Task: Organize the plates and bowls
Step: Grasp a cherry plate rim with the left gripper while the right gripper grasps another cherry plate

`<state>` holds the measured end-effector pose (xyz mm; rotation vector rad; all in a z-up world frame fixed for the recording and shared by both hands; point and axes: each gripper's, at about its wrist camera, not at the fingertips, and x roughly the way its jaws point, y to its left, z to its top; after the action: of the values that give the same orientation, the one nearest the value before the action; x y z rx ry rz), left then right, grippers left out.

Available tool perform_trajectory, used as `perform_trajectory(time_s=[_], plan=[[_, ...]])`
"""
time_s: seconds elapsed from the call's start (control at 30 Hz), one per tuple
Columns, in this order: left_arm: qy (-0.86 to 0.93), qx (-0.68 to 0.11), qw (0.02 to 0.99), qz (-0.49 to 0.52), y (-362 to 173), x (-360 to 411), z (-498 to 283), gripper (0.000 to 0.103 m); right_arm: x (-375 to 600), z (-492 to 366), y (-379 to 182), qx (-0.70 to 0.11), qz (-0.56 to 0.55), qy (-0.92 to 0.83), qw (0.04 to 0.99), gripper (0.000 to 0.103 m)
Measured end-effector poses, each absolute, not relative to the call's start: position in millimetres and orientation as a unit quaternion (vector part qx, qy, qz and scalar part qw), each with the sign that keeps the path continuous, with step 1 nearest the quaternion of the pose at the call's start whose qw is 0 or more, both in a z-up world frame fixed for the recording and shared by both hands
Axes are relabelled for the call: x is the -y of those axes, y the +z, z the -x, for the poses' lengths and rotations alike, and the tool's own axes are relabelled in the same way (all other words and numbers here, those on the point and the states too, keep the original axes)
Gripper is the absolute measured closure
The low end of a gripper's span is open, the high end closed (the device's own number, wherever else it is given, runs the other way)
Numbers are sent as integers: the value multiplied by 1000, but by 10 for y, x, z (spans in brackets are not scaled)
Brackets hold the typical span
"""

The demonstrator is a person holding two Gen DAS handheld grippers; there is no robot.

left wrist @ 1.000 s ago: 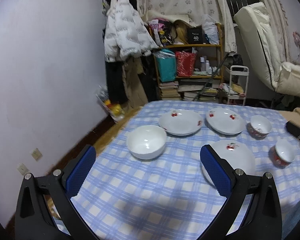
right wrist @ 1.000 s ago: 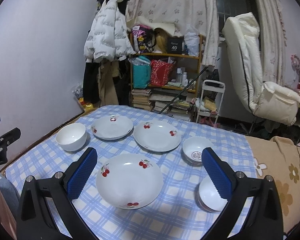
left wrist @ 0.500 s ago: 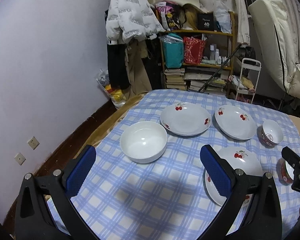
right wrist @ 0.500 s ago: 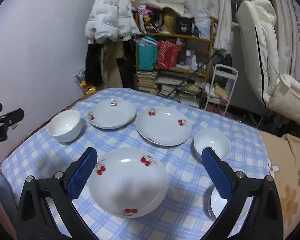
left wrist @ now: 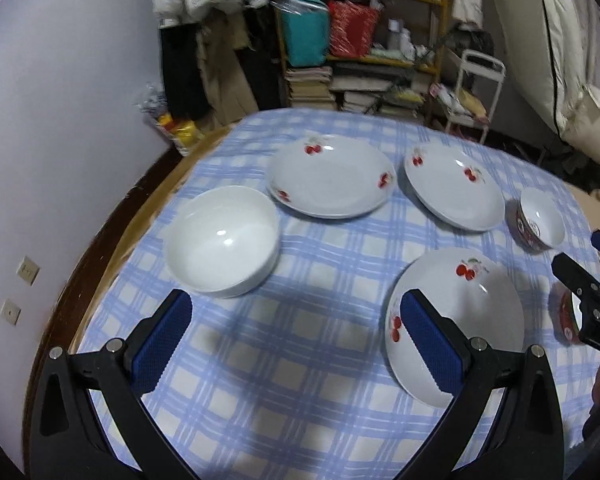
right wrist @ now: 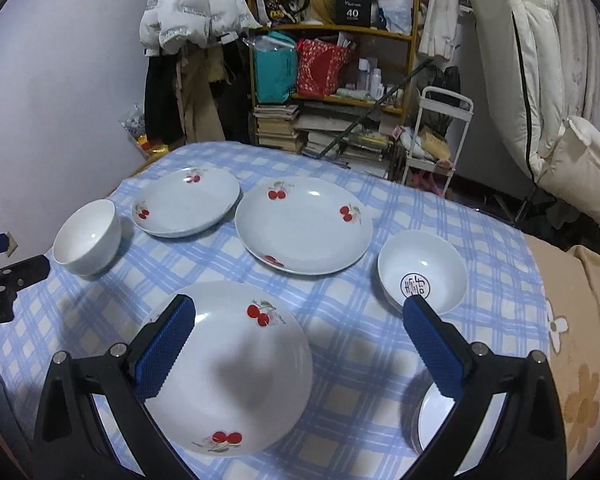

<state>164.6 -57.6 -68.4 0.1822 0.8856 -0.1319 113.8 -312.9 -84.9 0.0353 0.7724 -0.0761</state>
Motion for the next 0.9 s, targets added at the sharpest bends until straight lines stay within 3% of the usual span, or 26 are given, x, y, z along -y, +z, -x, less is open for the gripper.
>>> perform_trajectory(time_s=[0.5,0.9], plan=[[-93,-489,853,-159,-1132,963,-1797,1,3186,-1311,-1304,-444,-16,-16,896,0],[-129,-530,827,-138,-1438,1100,-1830,2,3185,-1377,-1560,-480,-13,-23,877,0]])
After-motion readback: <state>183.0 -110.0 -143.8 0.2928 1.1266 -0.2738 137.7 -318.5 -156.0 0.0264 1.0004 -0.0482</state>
